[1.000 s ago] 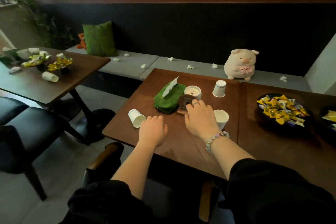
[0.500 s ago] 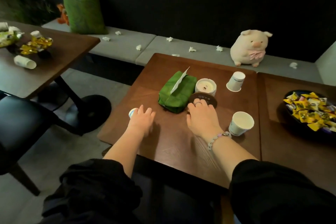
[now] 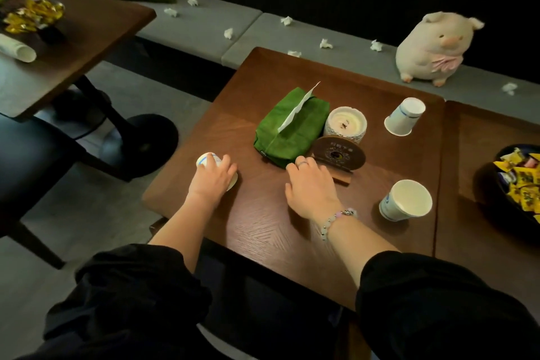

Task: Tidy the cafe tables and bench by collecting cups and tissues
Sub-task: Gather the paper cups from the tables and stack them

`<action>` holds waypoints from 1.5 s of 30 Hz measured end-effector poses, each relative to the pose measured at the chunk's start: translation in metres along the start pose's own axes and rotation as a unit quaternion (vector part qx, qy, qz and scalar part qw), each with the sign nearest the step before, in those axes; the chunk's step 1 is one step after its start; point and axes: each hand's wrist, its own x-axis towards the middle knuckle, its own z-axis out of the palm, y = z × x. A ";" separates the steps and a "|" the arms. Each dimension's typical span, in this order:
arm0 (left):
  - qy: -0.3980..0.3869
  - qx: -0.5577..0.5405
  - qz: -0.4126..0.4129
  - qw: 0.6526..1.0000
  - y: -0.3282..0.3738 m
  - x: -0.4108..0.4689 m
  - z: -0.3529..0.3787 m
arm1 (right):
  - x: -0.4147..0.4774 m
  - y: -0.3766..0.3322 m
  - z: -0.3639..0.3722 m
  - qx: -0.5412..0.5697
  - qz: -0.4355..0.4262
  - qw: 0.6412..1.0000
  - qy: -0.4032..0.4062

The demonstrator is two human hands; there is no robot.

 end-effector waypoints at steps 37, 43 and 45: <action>0.001 -0.387 0.057 0.920 0.188 0.021 -0.157 | -0.040 0.161 -0.054 -0.030 0.136 0.986 0.093; -0.008 -0.418 0.048 0.907 0.189 0.023 -0.148 | -0.020 0.177 -0.056 -0.024 0.149 0.983 0.107; -0.016 -0.432 0.042 0.901 0.188 0.024 -0.147 | -0.012 0.181 -0.055 -0.019 0.151 0.982 0.114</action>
